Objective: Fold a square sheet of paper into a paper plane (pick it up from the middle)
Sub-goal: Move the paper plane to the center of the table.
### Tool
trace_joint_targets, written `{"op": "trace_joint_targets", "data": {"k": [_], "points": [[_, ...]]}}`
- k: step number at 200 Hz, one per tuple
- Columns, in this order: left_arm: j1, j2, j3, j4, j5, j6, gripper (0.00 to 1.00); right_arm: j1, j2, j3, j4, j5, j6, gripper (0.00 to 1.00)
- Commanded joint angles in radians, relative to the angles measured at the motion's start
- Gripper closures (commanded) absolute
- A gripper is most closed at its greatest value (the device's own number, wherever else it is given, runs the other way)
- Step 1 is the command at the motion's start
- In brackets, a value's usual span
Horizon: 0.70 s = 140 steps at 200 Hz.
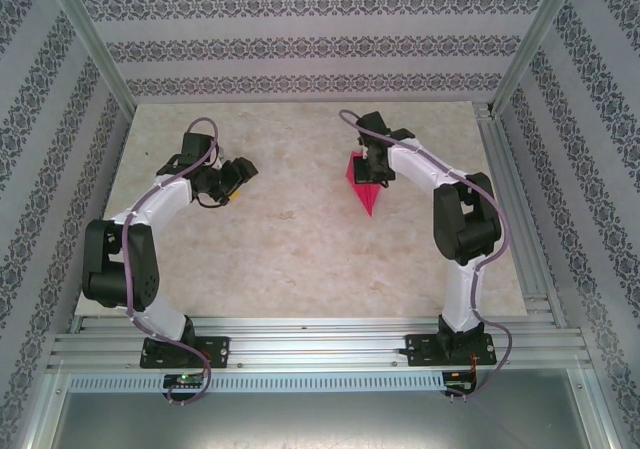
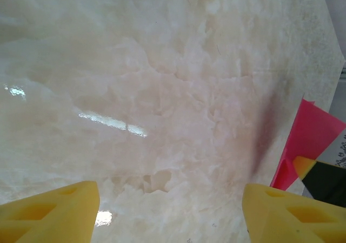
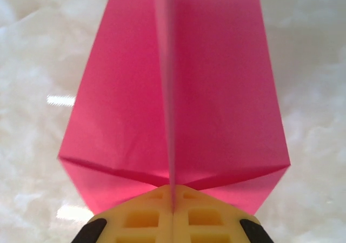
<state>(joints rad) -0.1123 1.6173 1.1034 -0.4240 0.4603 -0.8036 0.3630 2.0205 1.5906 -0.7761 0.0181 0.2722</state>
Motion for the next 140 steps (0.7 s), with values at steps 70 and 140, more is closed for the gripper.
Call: {"op": "trace_joint_targets", "data": {"k": [70, 140], "points": [[-0.061, -0.208, -0.106, 0.051, -0.292, 0.174, 0.21, -0.025, 0.013, -0.01, -0.021, 0.005, 0.018, 0.54], [-0.033, -0.403, -0.343, 0.329, -0.994, 0.478, 0.0, -0.174, -0.639, -0.614, 0.506, 0.452, -0.08, 0.02]]}}
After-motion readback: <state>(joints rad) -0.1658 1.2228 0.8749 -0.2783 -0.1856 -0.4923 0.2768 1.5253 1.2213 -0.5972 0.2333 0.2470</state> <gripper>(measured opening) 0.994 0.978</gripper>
